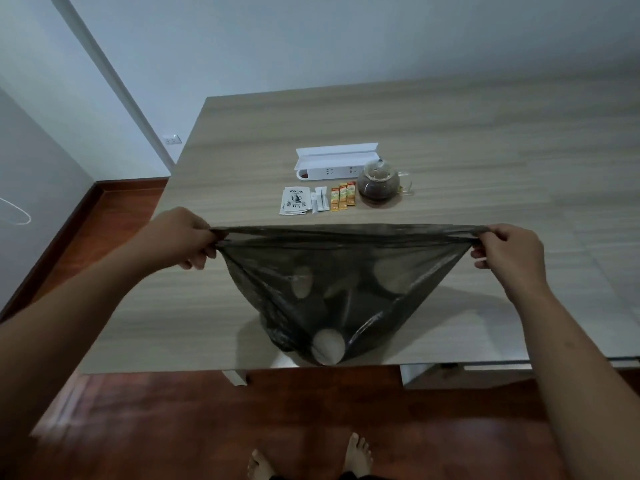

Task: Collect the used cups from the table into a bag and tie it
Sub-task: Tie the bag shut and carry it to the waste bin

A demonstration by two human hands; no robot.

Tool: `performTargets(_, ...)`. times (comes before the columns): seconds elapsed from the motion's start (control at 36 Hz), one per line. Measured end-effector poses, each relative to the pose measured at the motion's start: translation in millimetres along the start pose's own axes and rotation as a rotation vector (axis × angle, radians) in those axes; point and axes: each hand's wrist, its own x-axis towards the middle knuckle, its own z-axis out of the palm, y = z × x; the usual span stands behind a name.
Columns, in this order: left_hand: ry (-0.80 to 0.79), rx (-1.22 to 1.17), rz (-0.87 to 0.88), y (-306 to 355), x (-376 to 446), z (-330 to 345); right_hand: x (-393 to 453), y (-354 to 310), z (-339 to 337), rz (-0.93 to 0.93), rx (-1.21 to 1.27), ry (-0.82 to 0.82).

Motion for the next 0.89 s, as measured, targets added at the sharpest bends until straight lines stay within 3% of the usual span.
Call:
performTargets(0.08, 0.029, -0.376, 0.141, 0.1, 0.8, -2.4, -0.9, -9.8, -5.0, -0.037, 0.231, -0.025)
performTargets(0.17, -0.075, -0.886, 0.218, 1.6, -2.1, 11.2, -3.3, -16.2, -1.7, 0.014, 0.647, -0.102)
performTargets(0.25, -0.196, -1.365, 0.225, 10.5, -5.0, 38.8, -10.0, -23.2, 11.5, 0.127, 1.05, -0.294)
performTargets(0.31, -0.173, -1.619, 0.169, 19.6, -4.8, 59.0, -16.7, -26.6, 21.8, 0.199, 1.179, -0.423)
performTargets(0.39, -0.058, -1.853, -0.017, 32.1, -1.9, 86.4, -28.9, -33.3, 37.3, 0.266, 1.255, -0.449)
performTargets(0.53, 0.03, -1.936, -0.234, 50.7, 2.4, 111.9, -34.8, -39.3, 59.3, 0.422, 1.388, -0.204)
performTargets(0.67, -0.071, -1.828, -0.243, 59.9, 9.0, 121.6, -34.8, -40.6, 74.3, 0.468, 1.351, -0.29)
performTargets(0.78, -0.206, -1.683, -0.106, 56.5, 3.7, 121.0, -33.8, -40.1, 78.6, 0.485, 1.341, -0.297)
performTargets(0.89, -0.208, -1.59, -0.065, 46.4, 2.7, 129.1, -34.2, -31.6, 70.6, 0.459, 1.261, -0.321)
